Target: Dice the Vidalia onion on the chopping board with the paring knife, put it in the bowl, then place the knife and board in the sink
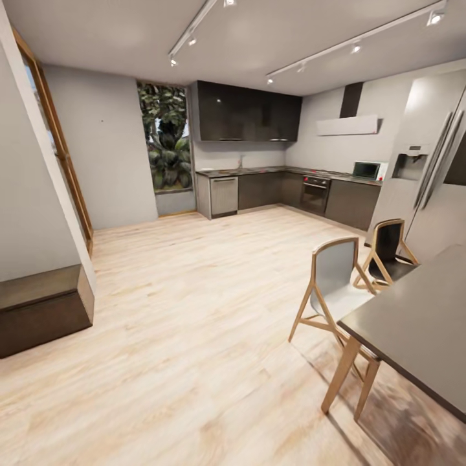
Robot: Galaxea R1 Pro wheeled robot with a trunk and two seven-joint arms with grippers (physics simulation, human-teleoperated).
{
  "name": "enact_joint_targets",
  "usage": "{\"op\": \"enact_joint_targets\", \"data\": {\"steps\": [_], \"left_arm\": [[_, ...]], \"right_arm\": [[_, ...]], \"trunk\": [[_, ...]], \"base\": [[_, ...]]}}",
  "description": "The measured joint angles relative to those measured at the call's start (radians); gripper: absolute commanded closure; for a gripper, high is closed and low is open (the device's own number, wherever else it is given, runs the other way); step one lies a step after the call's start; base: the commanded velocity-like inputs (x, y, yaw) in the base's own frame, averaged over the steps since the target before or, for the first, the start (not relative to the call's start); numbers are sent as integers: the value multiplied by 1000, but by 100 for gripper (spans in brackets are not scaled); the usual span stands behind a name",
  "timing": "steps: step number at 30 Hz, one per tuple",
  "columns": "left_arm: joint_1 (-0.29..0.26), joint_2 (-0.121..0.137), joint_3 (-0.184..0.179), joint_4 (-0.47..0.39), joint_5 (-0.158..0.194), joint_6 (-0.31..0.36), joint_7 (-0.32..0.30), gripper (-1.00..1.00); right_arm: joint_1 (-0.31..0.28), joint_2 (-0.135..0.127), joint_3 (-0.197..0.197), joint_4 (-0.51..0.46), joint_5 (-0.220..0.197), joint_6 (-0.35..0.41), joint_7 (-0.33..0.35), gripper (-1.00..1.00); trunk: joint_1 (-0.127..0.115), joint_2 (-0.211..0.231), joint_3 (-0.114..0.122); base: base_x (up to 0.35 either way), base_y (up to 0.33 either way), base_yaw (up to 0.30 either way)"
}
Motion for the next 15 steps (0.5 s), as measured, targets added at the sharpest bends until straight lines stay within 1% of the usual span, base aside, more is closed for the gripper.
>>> {"op": "enact_joint_targets", "data": {"steps": [5,15], "left_arm": [[0,0,0,0,0,0,0,-100],[0,2,0,0,0,0,0,-100]], "right_arm": [[0,0,1,0,0,-1,0,-100],[0,1,1,0,0,-1,0,-100]], "trunk": [[0,0,0],[0,0,0]], "base": [[39,23,2],[2,1,0]]}}
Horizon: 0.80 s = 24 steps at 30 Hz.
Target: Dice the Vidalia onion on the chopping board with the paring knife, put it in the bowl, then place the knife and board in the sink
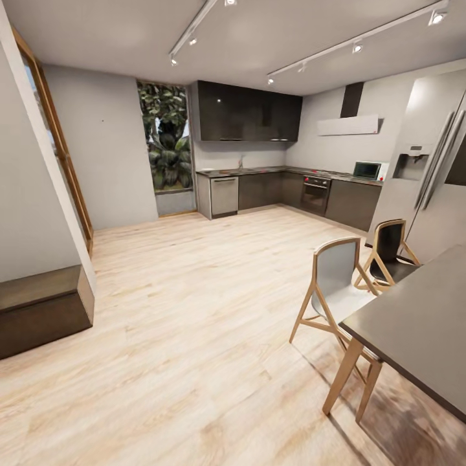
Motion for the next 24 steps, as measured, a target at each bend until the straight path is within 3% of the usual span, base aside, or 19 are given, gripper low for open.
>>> {"op": "enact_joint_targets", "data": {"steps": [17,24], "left_arm": [[0,-1,0,-21,0,-2,0,-100],[0,-3,0,-29,1,-2,0,-100]], "right_arm": [[0,0,0,0,0,0,0,-100],[0,0,0,0,0,0,0,-100]], "trunk": [[0,0,0],[0,0,0]], "base": [[2,0,0],[170,126,0]]}}
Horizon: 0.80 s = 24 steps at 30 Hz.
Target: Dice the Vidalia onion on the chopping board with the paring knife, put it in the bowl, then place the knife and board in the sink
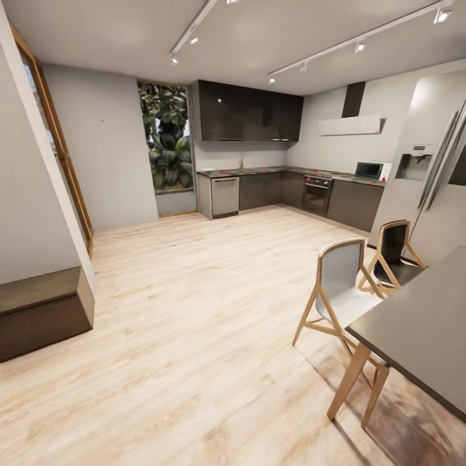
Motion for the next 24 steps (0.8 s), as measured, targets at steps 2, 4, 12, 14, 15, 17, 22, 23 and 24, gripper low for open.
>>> {"op": "enact_joint_targets", "data": {"steps": [2,4,12,14,15,17,22,23,24], "left_arm": [[0,-1,0,0,0,0,0,-100],[0,-1,0,0,0,0,0,-100],[0,-3,0,-1,0,0,0,-100],[0,-3,1,-1,0,0,0,-100],[0,-3,1,-1,0,0,0,-100],[0,-3,1,-4,-1,0,0,-100],[0,-2,1,-48,0,1,1,-100],[0,-1,1,-63,-1,2,1,-100],[0,0,1,-80,-1,3,1,-100]], "right_arm": [[0,0,0,0,0,0,0,-100],[0,0,0,0,0,0,0,-100],[0,0,0,0,0,0,0,-100],[0,0,0,0,0,0,0,-100],[0,0,0,0,0,0,0,-100],[0,0,-1,0,0,0,0,-100],[0,0,-1,-7,0,-4,0,-100],[0,0,-1,-13,0,-12,0,-100],[0,0,-1,-23,0,-24,0,-100]], "trunk": [[0,0,0],[0,0,0],[0,0,0],[0,0,0],[0,0,0],[0,0,0],[0,0,0],[0,0,0],[0,0,0]], "base": [[231,182,0],[241,186,0],[263,181,0],[269,173,0],[269,157,0],[268,128,0],[250,77,0],[243,28,0],[243,23,0]]}}
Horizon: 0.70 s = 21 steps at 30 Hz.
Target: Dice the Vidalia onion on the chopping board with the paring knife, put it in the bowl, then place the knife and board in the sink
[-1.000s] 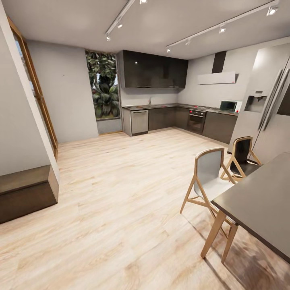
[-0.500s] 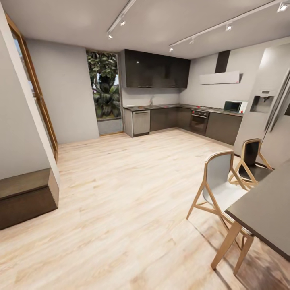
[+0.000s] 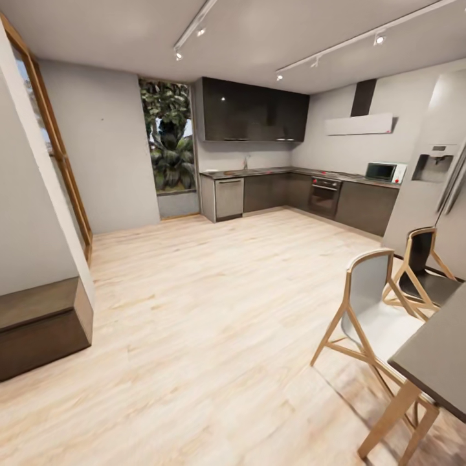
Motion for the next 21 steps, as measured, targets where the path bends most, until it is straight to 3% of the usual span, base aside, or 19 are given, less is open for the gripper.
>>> {"op": "enact_joint_targets", "data": {"steps": [7,12,15,21], "left_arm": [[0,4,0,-126,0,0,1,-100],[0,11,0,-285,0,-2,-1,-100],[0,11,0,-396,0,-2,0,-100],[0,11,0,-512,-5,-3,5,-100]], "right_arm": [[0,-6,1,-83,3,-88,-1,-100],[-1,-9,0,-249,4,-103,-30,-100],[-1,-10,-1,-376,5,-103,-94,-100],[-1,-17,-2,-552,4,-105,-157,-100]], "trunk": [[0,0,0],[0,0,0],[0,0,0],[0,0,0]], "base": [[258,5,0],[186,0,0],[35,0,0],[7,0,0]]}}
